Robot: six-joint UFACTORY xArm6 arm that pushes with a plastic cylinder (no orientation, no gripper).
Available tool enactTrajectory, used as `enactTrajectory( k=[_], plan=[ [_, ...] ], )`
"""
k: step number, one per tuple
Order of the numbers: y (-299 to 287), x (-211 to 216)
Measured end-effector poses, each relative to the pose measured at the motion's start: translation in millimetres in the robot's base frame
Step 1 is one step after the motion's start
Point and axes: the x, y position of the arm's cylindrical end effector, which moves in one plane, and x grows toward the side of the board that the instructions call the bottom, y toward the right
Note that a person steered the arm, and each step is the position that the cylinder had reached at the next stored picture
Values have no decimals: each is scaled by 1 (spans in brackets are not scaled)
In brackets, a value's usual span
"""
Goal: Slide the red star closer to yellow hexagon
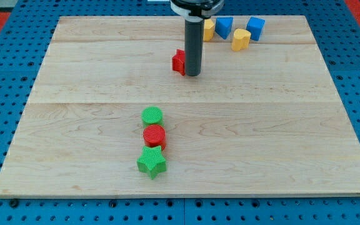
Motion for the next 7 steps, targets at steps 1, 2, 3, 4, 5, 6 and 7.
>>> enactTrajectory(
  k=[1, 2, 3, 4, 5, 6, 7],
  plan=[
    [22, 37],
    [28, 49],
    [14, 47],
    [-18, 19],
    [-18, -34],
    [-17, -4],
    [-44, 16]
  ],
)
